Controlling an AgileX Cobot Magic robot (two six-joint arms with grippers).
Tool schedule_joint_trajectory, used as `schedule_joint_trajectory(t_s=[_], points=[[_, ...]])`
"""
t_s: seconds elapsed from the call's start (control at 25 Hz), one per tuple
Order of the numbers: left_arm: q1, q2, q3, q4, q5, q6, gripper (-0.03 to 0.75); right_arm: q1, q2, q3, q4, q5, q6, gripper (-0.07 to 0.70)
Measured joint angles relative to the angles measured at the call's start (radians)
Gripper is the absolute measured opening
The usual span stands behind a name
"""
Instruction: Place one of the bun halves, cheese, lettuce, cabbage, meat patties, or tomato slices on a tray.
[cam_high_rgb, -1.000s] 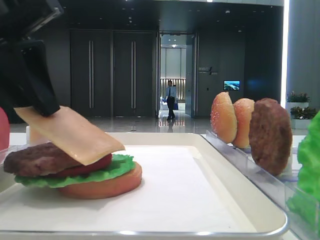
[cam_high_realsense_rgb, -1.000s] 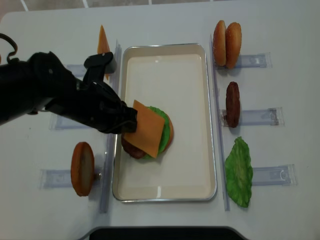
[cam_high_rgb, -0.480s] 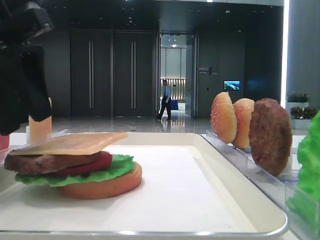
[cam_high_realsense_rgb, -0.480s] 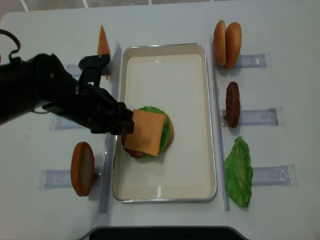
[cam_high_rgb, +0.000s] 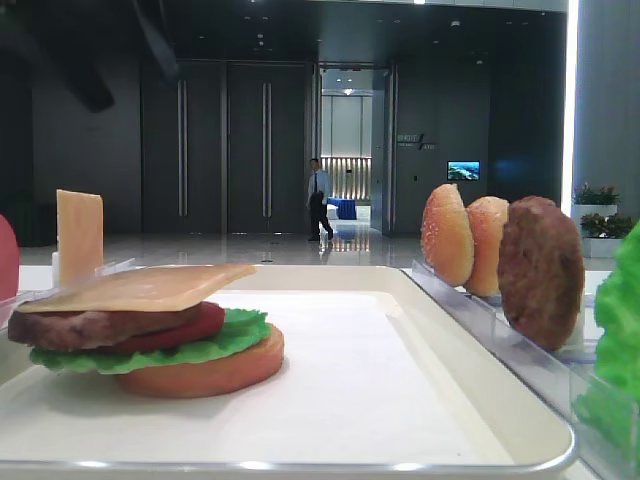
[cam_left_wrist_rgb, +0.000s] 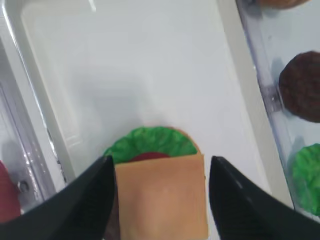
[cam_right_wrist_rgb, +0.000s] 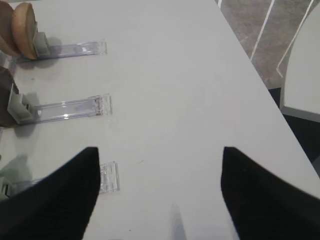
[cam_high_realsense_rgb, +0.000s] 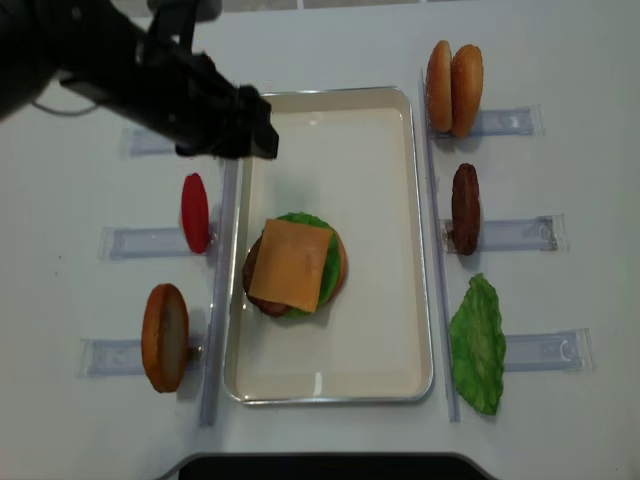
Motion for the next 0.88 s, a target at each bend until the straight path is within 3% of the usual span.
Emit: schedule_joint_trajectory(t_s=[0.16,0.36,0.68,0.88], points=[[0.0,0.0,-0.126,0.076,0.087,-0.069,0.461,0.0,0.0,0.0,0.0,0.0,0.0,0.485],[0.047,0.012,-0.145,0.112,0.159,-0.085,0.461,0.0,0.0,0.0,0.0,0.0,0.0,0.485],[0.369,0.055,-0.149,0.368,0.22,-0.092,0.461,0.0,0.0,0.0,0.0,0.0,0.0,0.485],[0.575,0.087,-0.149,0.405,0.261,-0.067,0.461,0.0,0.0,0.0,0.0,0.0,0.0,0.485]])
